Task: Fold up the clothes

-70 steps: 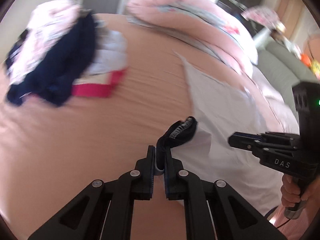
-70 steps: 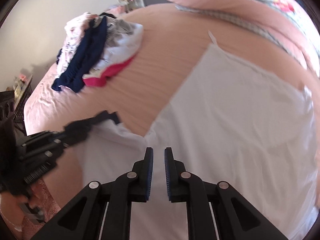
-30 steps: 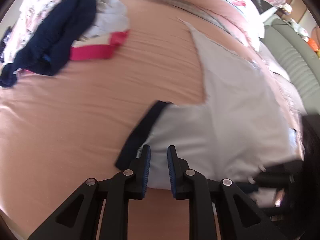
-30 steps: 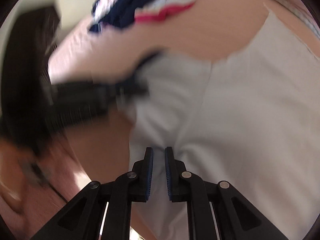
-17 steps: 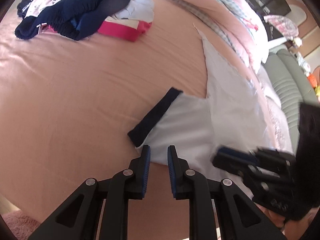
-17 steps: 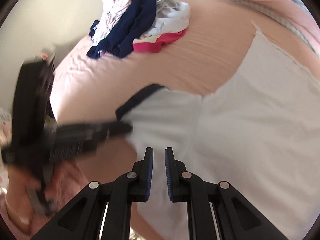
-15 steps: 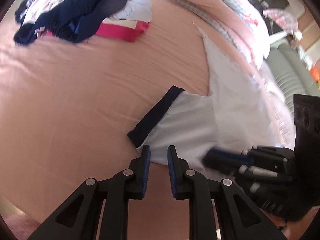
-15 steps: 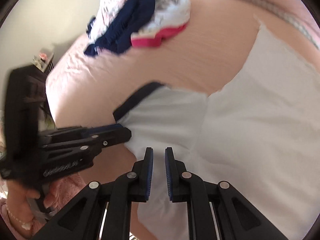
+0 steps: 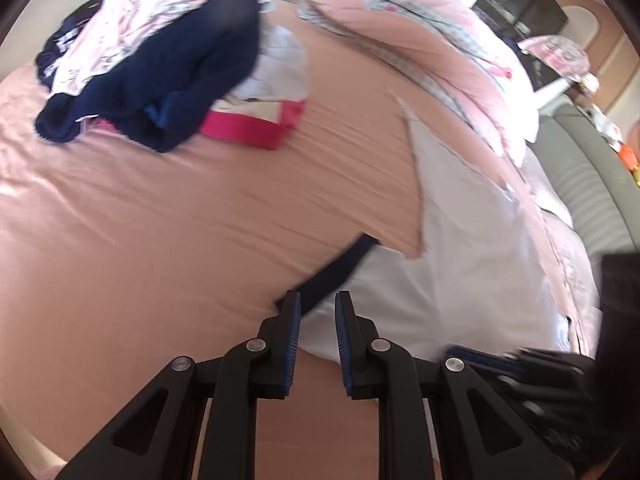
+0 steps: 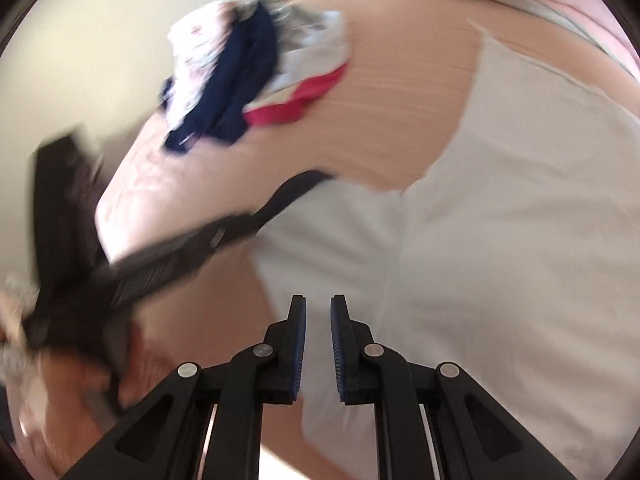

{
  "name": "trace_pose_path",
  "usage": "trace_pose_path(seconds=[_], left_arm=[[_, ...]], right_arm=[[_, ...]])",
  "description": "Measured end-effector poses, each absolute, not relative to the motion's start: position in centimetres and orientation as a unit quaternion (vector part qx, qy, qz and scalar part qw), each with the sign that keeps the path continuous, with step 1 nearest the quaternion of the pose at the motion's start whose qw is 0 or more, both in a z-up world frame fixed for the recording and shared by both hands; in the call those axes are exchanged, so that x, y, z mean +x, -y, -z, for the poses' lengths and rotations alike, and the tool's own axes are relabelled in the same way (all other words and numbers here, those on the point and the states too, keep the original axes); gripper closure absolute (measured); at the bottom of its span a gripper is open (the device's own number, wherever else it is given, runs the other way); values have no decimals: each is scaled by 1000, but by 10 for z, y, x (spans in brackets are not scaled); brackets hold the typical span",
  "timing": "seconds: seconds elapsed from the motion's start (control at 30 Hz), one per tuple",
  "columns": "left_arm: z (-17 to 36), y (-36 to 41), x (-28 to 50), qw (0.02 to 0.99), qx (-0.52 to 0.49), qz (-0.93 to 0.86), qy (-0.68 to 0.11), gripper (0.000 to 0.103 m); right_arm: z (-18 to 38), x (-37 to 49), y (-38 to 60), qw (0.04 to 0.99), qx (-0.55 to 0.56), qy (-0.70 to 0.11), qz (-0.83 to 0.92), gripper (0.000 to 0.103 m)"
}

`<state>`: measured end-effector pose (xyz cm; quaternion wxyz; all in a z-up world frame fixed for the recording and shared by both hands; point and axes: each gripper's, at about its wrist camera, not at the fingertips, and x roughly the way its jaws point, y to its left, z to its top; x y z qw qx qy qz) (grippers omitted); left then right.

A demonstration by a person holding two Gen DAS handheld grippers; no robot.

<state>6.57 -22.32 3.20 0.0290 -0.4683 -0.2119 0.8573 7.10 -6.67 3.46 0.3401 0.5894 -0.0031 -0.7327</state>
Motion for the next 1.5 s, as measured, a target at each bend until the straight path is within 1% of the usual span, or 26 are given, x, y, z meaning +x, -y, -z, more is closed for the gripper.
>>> trace_pose_path(seconds=[0.07, 0.1, 0.2, 0.27, 0.33, 0.4, 0.47, 0.53, 0.6, 0.67, 0.7, 0.8, 0.93, 1.03, 1.17, 1.2, 1.23, 1.27, 1.33, 1.37, 1.43, 1.5], left_arm=[[-31, 214, 62, 51, -485, -849, 202, 88], [-31, 207, 59, 56, -493, -847, 192, 88], [-40, 182, 52, 77, -497, -851, 155, 88], [-48, 163, 48, 113, -488, -853, 145, 88], [-49, 141, 44, 146, -489, -849, 132, 87], [-47, 116, 40, 175, -499, -840, 123, 87], [-47, 91, 35, 196, -510, -826, 138, 87], [-52, 63, 29, 201, -517, -817, 157, 87], [-53, 22, 25, 217, -527, -813, 121, 87], [-44, -11, 25, 221, -549, -802, 75, 87], [-38, -22, 27, 219, -559, -798, 56, 87], [-22, -33, 45, 206, -583, -786, 22, 87], [-23, -19, 66, 217, -607, -764, 15, 87], [-24, -6, 83, 205, -615, -761, 24, 87], [-28, -12, 105, 185, -617, -765, -14, 87], [-29, -15, 109, 181, -622, -762, -28, 85], [-31, -18, 110, 186, -631, -752, -38, 77], [-32, -21, 111, 195, -642, -740, -46, 74], [-43, -25, 103, 196, -640, -740, -55, 73], [-49, -27, 99, 196, -638, -742, -60, 73], [-63, -31, 88, 199, -600, -773, -51, 72], [-66, -35, 78, 184, -563, -805, -32, 71]], right_arm=[[-11, 71, 72, 334, 628, -4, 703, 92], [-8, 78, 69, 338, 625, -10, 704, 92], [-18, 101, 53, 341, 629, -23, 698, 92], [-40, 109, 12, 322, 631, 22, 705, 92], [-62, 110, -23, 282, 610, 14, 740, 92], [-79, 107, -62, 228, 578, -19, 783, 92], [-76, 102, -92, 174, 569, -43, 803, 92], [-63, 96, -136, 125, 581, -30, 804, 92], [-54, 94, -165, 108, 591, 9, 800, 92], [-54, 90, -184, 110, 588, 30, 801, 92], [-54, 90, -189, 113, 581, 30, 805, 92], [-39, 97, -195, 83, 593, -6, 801, 92], [-28, 126, -229, 99, 584, 50, 804, 91], [-29, 145, -237, 122, 579, 41, 805, 91], [-30, 168, -237, 133, 577, 17, 806, 91], [-31, 171, -238, 133, 580, 15, 804, 91], [-32, 174, -239, 133, 583, 13, 801, 91], [-33, 178, -240, 133, 587, 12, 799, 91], [-43, 169, -241, 125, 585, 33, 800, 91], [-55, 169, -246, 146, 575, 53, 803, 91], [-74, 162, -244, 176, 556, 55, 811, 91], [-78, 150, -234, 172, 539, 37, 824, 90]])
